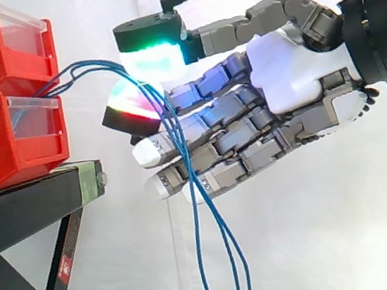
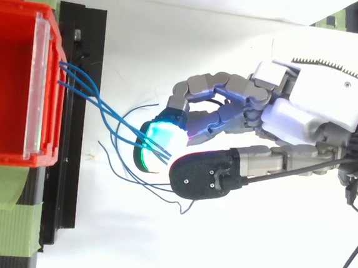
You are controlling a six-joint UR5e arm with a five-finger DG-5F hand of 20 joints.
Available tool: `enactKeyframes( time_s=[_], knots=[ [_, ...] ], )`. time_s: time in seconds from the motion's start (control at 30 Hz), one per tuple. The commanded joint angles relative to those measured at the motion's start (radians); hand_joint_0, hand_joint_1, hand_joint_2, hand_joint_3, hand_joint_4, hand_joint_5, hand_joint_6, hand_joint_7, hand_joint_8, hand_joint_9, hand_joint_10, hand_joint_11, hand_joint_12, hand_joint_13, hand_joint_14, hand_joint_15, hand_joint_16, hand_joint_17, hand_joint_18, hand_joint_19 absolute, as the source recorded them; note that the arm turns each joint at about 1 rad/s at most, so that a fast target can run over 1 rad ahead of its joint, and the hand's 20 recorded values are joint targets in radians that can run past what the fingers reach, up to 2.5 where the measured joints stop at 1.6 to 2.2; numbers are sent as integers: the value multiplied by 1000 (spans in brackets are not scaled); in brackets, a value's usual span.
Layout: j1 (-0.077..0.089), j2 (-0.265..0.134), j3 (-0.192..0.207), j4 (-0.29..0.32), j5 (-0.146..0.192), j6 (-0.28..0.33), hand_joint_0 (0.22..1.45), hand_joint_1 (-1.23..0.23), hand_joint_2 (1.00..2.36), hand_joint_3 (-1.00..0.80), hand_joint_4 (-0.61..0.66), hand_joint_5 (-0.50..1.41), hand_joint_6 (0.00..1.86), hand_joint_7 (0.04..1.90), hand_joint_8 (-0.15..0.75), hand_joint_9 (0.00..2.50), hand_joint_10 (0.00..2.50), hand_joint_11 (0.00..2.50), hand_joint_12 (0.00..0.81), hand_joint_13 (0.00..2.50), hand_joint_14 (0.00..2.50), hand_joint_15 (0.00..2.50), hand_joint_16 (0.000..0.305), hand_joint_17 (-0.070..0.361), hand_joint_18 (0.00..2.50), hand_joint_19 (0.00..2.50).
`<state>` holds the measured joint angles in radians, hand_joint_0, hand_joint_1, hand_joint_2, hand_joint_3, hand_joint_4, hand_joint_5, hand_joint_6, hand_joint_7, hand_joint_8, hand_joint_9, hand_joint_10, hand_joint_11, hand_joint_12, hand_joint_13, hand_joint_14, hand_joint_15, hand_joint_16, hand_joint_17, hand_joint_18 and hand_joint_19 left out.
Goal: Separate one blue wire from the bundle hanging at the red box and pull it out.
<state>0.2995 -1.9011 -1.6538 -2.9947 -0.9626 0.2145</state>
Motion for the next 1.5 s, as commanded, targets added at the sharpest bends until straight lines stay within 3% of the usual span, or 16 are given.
enactKeyframes(
  time_s=[0.0,0.3,0.47,0.9,1.2,1.47],
  knots=[
    [0,1,0,2,2,-3,609,-736,1029,-79,216,-174,797,1128,347,773,10,477,375,547,7,208,44,98,451,532],
    [0,1,0,26,2,25,609,-731,1029,-79,217,-175,799,1123,346,766,12,470,375,549,6,205,43,97,454,538],
    [0,1,0,79,8,72,609,-729,1029,-79,217,-175,800,1120,346,765,13,479,374,550,7,209,43,97,454,541],
    [0,1,0,82,10,118,615,-727,1028,-93,214,-177,802,1119,339,736,10,474,368,581,7,221,42,94,464,534],
    [0,1,0,80,10,144,620,-720,1028,-105,211,-182,809,1080,332,564,11,496,370,713,15,476,39,87,498,541],
    [0,1,0,80,10,144,625,-718,1029,-114,202,-185,810,1074,331,541,9,543,381,834,17,881,39,88,536,610]
  ],
)
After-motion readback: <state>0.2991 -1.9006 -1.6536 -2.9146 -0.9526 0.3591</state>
